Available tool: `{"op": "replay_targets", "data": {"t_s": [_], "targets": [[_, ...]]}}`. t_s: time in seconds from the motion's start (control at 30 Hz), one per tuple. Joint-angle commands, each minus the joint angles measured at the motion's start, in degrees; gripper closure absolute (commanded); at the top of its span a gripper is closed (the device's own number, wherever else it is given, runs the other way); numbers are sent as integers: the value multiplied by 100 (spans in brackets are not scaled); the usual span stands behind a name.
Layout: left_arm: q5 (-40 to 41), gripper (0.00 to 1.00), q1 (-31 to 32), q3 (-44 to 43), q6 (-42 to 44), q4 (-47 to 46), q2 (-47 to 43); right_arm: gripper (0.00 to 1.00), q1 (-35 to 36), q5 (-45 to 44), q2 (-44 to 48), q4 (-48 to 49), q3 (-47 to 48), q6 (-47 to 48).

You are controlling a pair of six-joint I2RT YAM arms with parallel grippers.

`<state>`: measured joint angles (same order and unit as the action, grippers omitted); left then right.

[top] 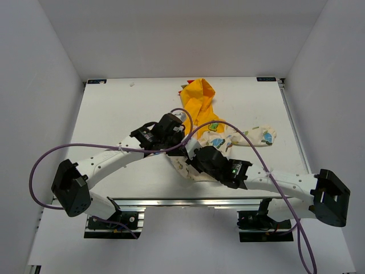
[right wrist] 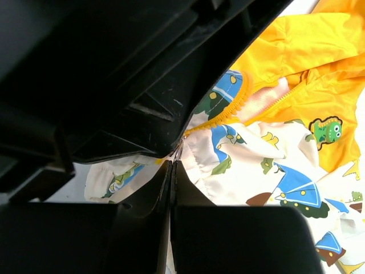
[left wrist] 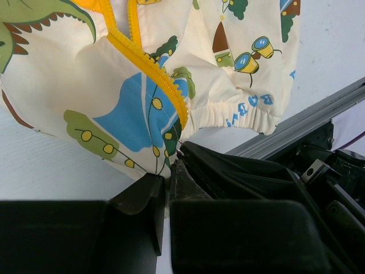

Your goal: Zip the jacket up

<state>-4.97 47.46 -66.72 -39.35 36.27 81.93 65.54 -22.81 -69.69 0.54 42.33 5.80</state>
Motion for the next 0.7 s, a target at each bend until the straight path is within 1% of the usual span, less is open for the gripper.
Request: {"op": "replay_targets", "data": {"t_s": [0.0, 0.1, 0.3, 0.43, 0.6, 0.67], "targets": [[-241, 100, 53, 10, 103, -252, -397, 100, -67, -206, 34, 236, 171, -150], [-162, 100, 53, -8, 103, -173, -345, 100, -85, -373, 139, 202, 153, -150], [-214, 100, 53, 80, 138, -50, -274, 100, -76, -1234, 395, 271, 83, -132], [-232, 100, 96, 98, 156, 20, -239, 100, -76, -1786, 325, 447, 135, -149], [-285, 100, 149, 168, 156, 55, -230, 100, -155, -2166, 17, 579, 364, -176], [-338, 100, 167, 229, 130, 90, -195, 100, -199, -2465, -36, 719, 417, -71]]}}
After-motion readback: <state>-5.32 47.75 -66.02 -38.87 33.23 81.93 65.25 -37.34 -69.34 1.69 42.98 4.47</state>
